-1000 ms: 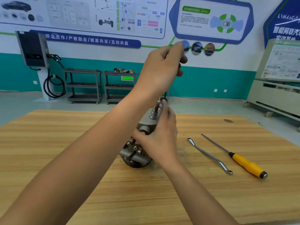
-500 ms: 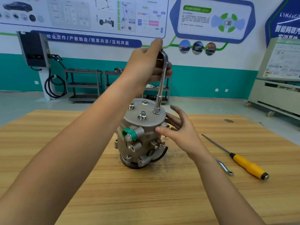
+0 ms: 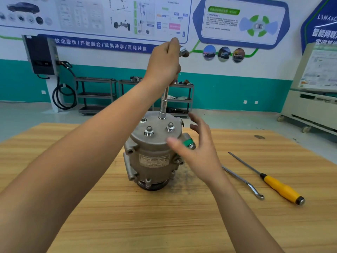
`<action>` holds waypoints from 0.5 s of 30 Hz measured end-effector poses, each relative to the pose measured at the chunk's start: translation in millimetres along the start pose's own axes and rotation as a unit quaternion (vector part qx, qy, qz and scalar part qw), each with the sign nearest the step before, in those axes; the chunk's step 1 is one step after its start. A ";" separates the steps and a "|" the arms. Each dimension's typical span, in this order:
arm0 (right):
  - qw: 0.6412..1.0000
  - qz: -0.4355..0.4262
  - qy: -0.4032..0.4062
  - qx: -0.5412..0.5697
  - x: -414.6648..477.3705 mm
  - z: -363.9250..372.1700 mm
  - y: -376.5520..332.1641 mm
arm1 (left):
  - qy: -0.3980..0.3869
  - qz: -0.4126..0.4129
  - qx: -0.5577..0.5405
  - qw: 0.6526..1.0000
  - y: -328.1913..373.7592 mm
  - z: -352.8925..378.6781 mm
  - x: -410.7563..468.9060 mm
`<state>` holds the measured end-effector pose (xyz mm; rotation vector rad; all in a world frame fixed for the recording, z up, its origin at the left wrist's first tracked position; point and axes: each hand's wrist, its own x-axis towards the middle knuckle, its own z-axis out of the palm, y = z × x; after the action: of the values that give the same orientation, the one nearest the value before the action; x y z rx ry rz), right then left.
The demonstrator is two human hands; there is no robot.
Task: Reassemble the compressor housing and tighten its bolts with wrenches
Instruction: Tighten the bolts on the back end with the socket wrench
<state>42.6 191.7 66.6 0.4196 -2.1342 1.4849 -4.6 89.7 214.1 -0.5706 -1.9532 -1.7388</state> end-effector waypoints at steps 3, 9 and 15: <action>0.991 -0.019 -0.030 -0.132 5.1 -2.6 4.6 | 0.018 0.000 -0.018 1.000 -3.4 -4.1 2.2; 0.981 0.173 -0.069 0.057 31.3 -15.5 37.6 | -0.035 -0.027 -0.044 0.998 -6.7 -24.6 2.5; 0.963 0.215 0.130 0.093 33.9 -14.7 48.1 | -0.032 -0.045 -0.016 0.998 -2.7 -36.5 -4.4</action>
<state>-6.9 223.6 52.3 -0.1889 -1.9591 1.8678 -0.3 53.1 212.9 -0.5634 -2.0266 -1.8300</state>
